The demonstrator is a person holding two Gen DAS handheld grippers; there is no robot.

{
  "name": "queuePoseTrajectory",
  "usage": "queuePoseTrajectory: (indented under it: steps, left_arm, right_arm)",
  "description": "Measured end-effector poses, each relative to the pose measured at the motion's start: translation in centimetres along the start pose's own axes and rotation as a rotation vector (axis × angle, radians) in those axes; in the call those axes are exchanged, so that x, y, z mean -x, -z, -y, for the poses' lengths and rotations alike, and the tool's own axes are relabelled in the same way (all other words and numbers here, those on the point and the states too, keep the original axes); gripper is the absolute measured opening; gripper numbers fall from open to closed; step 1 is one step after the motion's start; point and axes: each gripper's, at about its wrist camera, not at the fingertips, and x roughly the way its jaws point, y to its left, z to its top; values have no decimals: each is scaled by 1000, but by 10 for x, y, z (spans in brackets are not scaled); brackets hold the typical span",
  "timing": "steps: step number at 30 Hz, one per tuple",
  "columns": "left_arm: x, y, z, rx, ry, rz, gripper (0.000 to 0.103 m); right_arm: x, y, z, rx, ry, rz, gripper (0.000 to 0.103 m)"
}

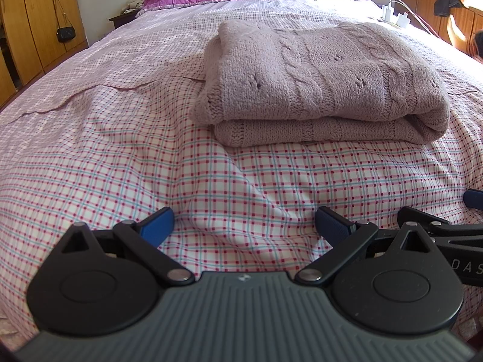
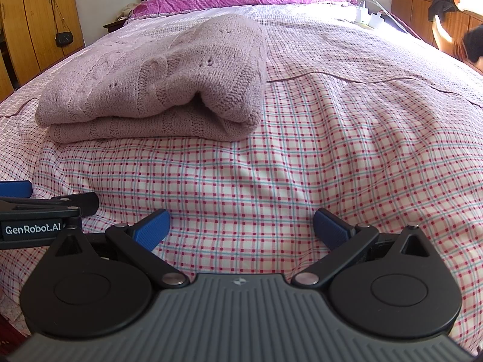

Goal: Fold small clothes

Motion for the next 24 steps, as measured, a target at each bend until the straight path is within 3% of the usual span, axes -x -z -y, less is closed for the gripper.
queuePoseTrajectory:
  steps: [24]
  left_arm:
    - [0,0,0,5,2,-2,102]
  right_arm:
    - [-1,0,2,-1,-1,-1,103]
